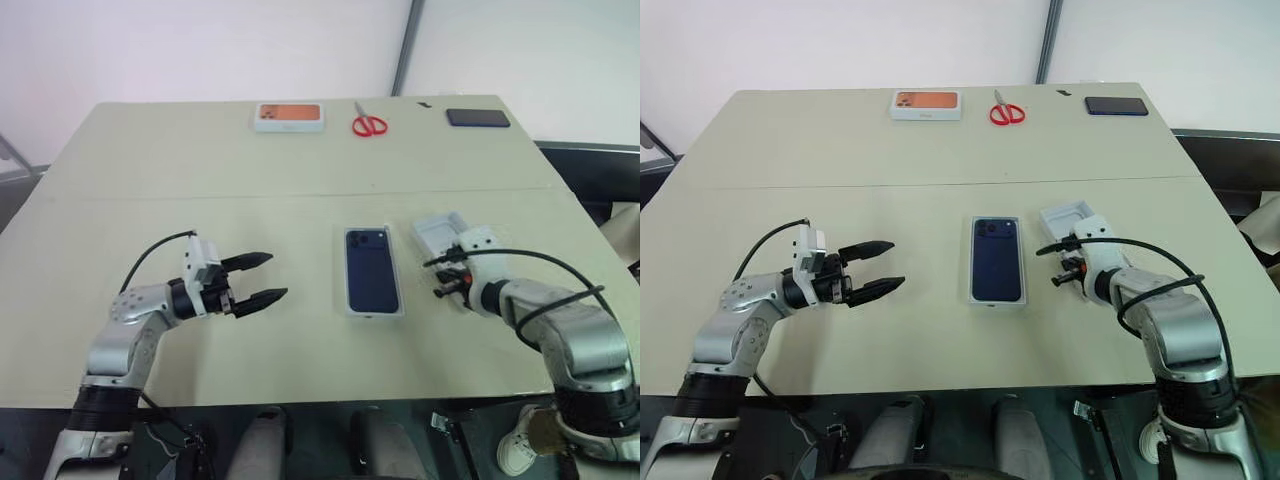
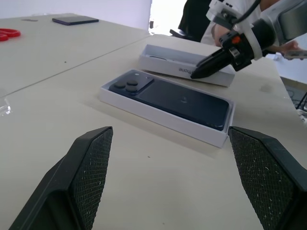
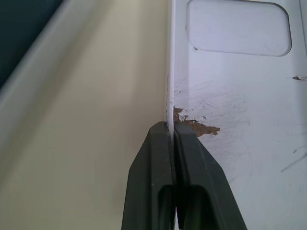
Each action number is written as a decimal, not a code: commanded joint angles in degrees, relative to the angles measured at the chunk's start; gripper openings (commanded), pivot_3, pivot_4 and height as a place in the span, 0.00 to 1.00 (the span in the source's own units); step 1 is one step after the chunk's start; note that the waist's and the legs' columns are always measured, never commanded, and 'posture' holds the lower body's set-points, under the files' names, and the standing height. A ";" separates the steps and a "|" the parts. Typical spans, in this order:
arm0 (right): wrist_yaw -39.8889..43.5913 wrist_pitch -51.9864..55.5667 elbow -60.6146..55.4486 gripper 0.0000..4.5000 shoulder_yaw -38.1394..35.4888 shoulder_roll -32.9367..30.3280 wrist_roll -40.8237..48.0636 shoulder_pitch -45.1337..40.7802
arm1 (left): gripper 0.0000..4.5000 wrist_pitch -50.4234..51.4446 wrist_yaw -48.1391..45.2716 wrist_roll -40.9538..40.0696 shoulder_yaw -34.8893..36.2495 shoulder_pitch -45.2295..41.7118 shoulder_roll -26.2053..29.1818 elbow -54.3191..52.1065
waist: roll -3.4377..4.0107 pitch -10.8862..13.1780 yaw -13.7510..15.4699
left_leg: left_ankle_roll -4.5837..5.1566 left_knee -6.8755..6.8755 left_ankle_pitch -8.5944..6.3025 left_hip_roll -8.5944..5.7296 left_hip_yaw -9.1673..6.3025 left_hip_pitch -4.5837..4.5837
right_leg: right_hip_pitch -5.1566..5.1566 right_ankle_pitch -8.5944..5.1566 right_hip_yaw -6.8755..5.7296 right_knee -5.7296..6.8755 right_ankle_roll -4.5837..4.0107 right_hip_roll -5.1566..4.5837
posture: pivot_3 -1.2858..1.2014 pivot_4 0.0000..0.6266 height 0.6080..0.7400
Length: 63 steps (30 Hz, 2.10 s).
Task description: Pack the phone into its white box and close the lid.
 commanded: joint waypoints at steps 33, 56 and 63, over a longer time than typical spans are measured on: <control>-12.42 18.36 6.79 0.01 -25.71 45.07 38.87 -14.21 | 0.90 2.68 12.69 -1.03 2.51 -4.06 -4.50 -1.66 | 0.07 0.03 -0.29 | 0.01 -0.08 0.00 -0.01 -0.03 -0.01 | -0.18 0.01 0.05 0.18 0.00 0.03 | 0.52 0.24 1.00; -24.66 11.91 11.32 0.01 -17.38 38.62 57.32 -11.97 | 0.90 4.33 13.49 -1.18 1.62 -4.01 -5.79 -1.75 | 0.15 0.07 -0.40 | 0.01 -0.11 0.00 0.01 -0.03 -0.03 | -0.19 0.01 0.04 0.16 -0.01 0.05 | 0.52 0.24 1.00; -26.56 9.57 10.70 0.01 -11.79 36.53 59.59 -7.15 | 0.90 4.37 13.67 -1.00 0.99 -3.54 -6.88 -1.79 | 0.16 0.08 -0.29 | 0.02 -0.09 0.00 0.00 -0.02 -0.05 | -0.17 0.01 0.05 0.12 -0.01 0.03 | 0.52 0.24 1.00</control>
